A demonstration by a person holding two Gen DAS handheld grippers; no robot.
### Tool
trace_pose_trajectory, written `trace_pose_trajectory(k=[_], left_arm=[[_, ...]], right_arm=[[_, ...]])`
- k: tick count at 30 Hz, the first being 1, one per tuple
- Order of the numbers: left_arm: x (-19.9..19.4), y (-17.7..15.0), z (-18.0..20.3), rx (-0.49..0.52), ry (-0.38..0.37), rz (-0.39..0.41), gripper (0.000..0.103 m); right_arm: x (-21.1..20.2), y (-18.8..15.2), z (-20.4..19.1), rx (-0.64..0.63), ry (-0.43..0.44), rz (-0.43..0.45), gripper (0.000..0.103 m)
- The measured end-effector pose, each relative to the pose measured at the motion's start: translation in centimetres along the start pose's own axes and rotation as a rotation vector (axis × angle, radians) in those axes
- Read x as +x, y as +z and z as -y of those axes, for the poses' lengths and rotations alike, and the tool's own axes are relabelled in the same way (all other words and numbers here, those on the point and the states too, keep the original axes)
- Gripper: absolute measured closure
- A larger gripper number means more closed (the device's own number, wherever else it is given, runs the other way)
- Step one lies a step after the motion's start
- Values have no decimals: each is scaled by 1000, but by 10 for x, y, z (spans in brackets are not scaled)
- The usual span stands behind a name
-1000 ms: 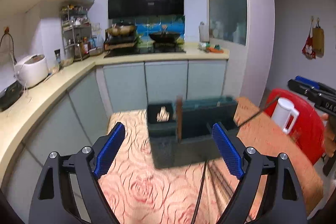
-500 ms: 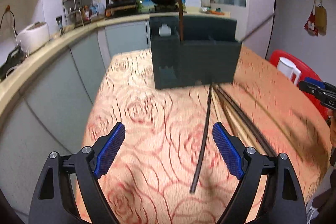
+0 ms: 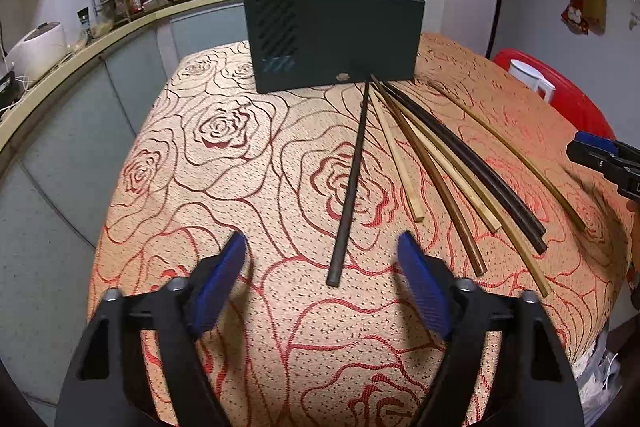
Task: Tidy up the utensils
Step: 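Move both open grippers back down to the chopsticks on the table, then close the left gripper on a black chopstick while the right gripper grasps a wooden one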
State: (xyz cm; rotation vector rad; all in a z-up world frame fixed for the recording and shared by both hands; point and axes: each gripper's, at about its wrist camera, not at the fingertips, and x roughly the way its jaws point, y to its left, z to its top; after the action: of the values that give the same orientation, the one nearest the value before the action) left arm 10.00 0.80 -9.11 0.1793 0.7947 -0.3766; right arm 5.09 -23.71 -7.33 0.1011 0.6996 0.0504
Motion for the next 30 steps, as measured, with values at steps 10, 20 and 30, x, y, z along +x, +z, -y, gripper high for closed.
trace_pose_trajectory(k=[10,20,30], left_arm=[[9,0,0,-3,-8,-23,84],[0,-8,3,1,6,-29,95],[-15,-11,-1,-37,6,-1,96]], right_arm=[[-7,-8,7,26,-10,5,41],[-7,-33,-10,-33,-28,-24,42],[4,-43,-25,-95,-22,-37,69]])
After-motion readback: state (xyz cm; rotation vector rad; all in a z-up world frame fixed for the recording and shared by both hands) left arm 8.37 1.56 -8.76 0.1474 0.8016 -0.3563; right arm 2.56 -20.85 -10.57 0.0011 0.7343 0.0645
